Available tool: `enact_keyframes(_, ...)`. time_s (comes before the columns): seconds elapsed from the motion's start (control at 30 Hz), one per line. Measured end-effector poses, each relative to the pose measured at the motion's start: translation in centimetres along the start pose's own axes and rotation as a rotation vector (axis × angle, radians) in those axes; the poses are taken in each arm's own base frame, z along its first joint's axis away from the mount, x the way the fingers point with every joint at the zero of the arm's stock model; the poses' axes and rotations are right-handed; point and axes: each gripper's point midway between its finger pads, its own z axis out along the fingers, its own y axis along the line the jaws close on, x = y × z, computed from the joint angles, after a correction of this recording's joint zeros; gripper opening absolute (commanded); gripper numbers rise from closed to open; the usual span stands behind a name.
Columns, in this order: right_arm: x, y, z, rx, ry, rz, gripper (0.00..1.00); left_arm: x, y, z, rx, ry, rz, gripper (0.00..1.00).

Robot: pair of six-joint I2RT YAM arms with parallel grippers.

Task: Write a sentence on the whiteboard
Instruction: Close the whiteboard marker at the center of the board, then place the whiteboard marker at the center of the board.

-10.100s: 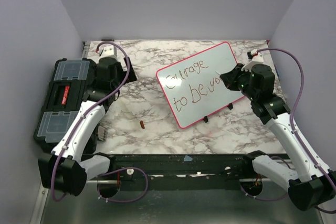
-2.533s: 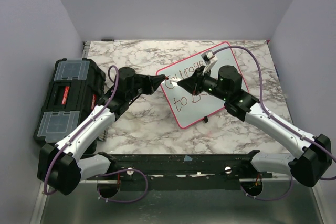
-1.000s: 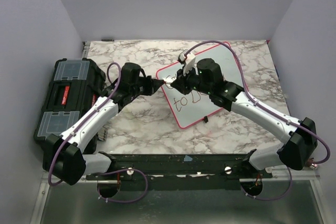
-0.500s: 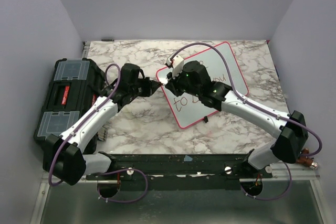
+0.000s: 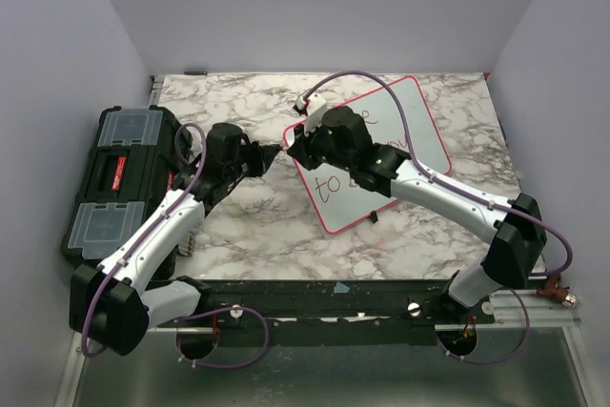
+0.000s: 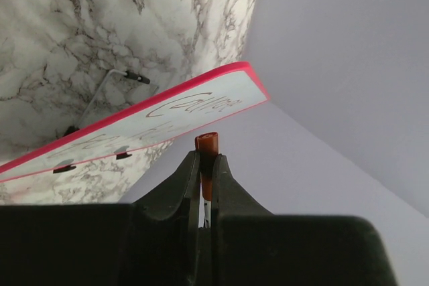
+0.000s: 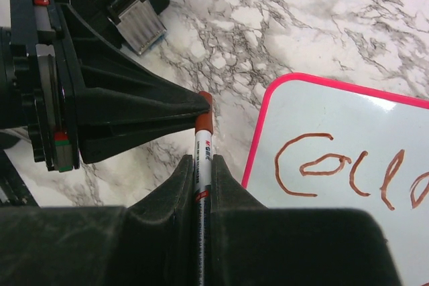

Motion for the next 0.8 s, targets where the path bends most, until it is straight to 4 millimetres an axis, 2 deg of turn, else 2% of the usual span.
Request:
enact_keyframes(0.43,-4.2,1.2,0.9,0.001,-0.043,0.314,0.01,-1.4,-3.7,-2.7,0.175,-0.080,0.010,0.00)
enact_keyframes(0.73,-5.5,2.2,0.8,-0.040,-0.057,0.447,0.01,-1.8,-4.7,-4.6,0.248,-0.103,0.017,0.00)
enact_keyframes(0.8,-5.6,2.2,0.8,-0.041,-0.058,0.448,0.06,-1.7,-4.7,-4.8,0.252,-0.102,0.022,0.00)
